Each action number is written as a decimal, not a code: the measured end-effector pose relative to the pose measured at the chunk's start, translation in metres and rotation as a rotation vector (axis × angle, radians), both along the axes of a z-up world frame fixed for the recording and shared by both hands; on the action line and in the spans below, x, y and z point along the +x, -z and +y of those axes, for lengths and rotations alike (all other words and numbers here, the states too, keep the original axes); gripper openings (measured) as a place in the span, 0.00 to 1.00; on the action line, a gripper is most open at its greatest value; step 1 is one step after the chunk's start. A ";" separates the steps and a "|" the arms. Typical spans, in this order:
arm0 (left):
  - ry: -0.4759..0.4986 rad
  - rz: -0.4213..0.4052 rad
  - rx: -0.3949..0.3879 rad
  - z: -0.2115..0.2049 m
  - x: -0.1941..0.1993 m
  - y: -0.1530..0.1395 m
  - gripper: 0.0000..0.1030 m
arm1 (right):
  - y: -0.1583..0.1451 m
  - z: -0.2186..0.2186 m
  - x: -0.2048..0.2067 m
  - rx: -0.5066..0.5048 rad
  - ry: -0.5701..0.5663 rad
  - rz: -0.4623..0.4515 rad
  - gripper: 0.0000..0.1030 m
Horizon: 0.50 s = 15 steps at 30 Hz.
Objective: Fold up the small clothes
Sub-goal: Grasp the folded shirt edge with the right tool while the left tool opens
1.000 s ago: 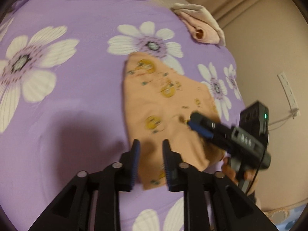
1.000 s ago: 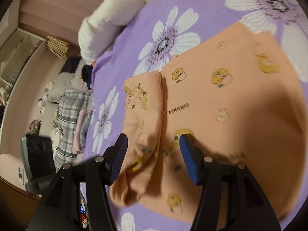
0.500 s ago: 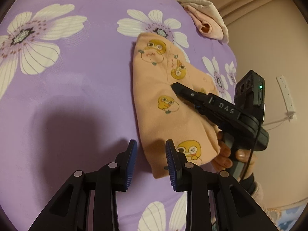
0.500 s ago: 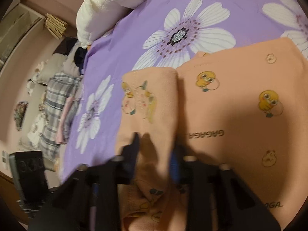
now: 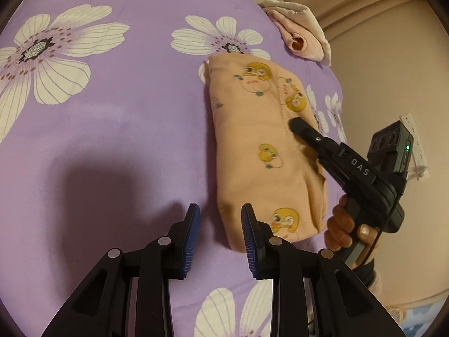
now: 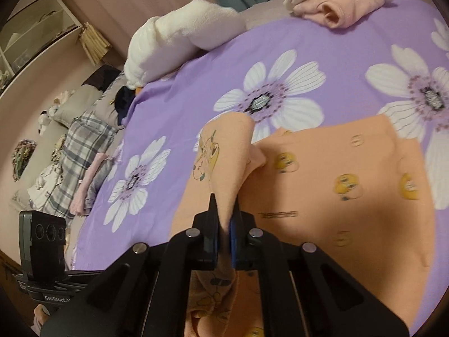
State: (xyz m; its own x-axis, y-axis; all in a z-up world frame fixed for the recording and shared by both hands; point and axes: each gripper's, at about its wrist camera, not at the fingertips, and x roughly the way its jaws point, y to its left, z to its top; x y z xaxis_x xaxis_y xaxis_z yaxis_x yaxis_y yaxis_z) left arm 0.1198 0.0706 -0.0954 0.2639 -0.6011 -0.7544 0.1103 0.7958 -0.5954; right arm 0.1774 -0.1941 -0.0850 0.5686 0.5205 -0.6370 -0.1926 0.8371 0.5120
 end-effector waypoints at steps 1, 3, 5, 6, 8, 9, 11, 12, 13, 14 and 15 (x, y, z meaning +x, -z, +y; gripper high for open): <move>0.004 -0.002 0.001 -0.001 -0.001 -0.001 0.26 | -0.001 -0.005 -0.001 0.001 0.010 -0.001 0.06; 0.015 -0.007 0.007 -0.005 -0.003 -0.003 0.26 | -0.006 -0.016 -0.003 -0.007 0.039 -0.013 0.06; 0.029 -0.009 0.011 -0.009 -0.005 -0.004 0.26 | -0.011 -0.030 -0.005 -0.013 0.064 -0.020 0.06; 0.035 -0.011 0.012 -0.012 -0.005 -0.004 0.26 | -0.013 -0.039 -0.006 -0.019 0.082 -0.021 0.06; 0.050 -0.012 0.011 -0.018 -0.006 -0.005 0.26 | -0.017 -0.054 -0.009 -0.031 0.107 -0.022 0.06; 0.058 -0.013 0.011 -0.022 -0.006 -0.005 0.26 | -0.019 -0.061 -0.010 -0.041 0.120 -0.023 0.06; 0.078 -0.015 0.016 -0.031 -0.006 -0.006 0.26 | -0.022 -0.076 -0.014 -0.062 0.147 -0.022 0.06; 0.087 -0.015 0.019 -0.035 -0.005 -0.006 0.26 | -0.022 -0.081 -0.016 -0.066 0.157 -0.021 0.06; 0.096 -0.015 0.021 -0.039 -0.005 -0.006 0.26 | -0.023 -0.088 -0.018 -0.076 0.170 -0.019 0.06; 0.105 -0.016 0.022 -0.043 -0.005 -0.006 0.26 | -0.023 -0.092 -0.019 -0.081 0.177 -0.019 0.06; 0.117 -0.019 0.025 -0.049 -0.005 -0.007 0.26 | -0.023 -0.096 -0.020 -0.083 0.182 -0.017 0.06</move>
